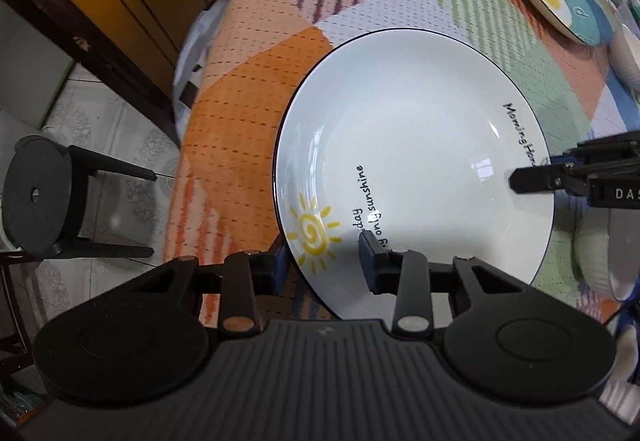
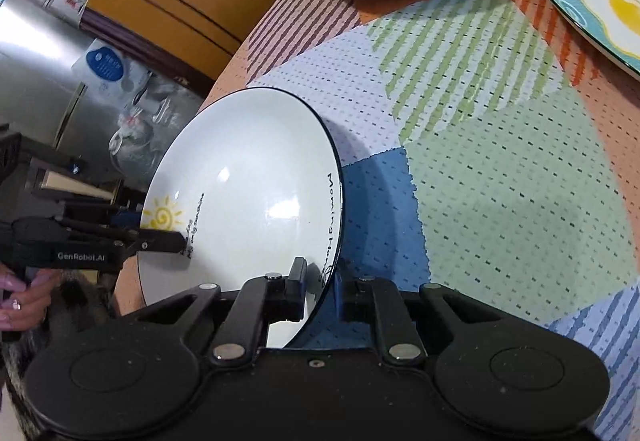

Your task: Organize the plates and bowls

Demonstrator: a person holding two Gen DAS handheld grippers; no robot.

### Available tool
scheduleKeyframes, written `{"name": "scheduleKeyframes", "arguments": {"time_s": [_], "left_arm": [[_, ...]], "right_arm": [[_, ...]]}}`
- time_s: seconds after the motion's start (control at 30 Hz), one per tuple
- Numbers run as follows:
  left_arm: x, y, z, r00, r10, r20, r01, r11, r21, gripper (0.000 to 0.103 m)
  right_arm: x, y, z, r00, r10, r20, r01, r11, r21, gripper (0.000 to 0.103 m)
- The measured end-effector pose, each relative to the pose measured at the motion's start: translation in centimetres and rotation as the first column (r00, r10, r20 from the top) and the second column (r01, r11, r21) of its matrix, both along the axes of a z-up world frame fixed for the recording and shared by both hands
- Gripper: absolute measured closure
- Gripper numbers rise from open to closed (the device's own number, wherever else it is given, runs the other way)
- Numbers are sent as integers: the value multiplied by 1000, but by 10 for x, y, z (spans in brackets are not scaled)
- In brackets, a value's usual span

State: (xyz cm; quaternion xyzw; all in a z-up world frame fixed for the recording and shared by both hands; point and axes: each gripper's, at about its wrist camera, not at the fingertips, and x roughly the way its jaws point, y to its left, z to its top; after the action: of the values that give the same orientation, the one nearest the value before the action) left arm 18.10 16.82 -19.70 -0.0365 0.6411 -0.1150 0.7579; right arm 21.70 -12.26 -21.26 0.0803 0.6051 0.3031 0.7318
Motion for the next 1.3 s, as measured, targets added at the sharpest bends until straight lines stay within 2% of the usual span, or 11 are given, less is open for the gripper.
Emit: {"name": "scheduleKeyframes", "arguments": {"time_s": [0.2,0.4,0.57,0.8,1.0,1.3], "left_arm": [[14,-9,12,1000,-5,14,6,997,-79,68],[38,-42,32,996,-45,75,52,995,-88,68],[64,-75,34,991,-98,94,107,989,-100,68],[88,-109,18,987,-136,89,145,983,-111,68],[82,-118,8,983,-169,76,177,979,-102,68],[86,-133,3,969,-203,141,207,978,-20,68]], "right_arm": [[7,-26,21,999,17,40,-19,999,45,85],[18,-60,43,994,-17,104,12,998,55,85],[30,-88,53,990,-61,131,57,998,35,85],[44,-123,43,980,-137,143,137,991,10,85],[38,-131,34,987,-108,117,109,994,4,85],[41,-130,17,983,-130,133,136,990,-42,82]]}}
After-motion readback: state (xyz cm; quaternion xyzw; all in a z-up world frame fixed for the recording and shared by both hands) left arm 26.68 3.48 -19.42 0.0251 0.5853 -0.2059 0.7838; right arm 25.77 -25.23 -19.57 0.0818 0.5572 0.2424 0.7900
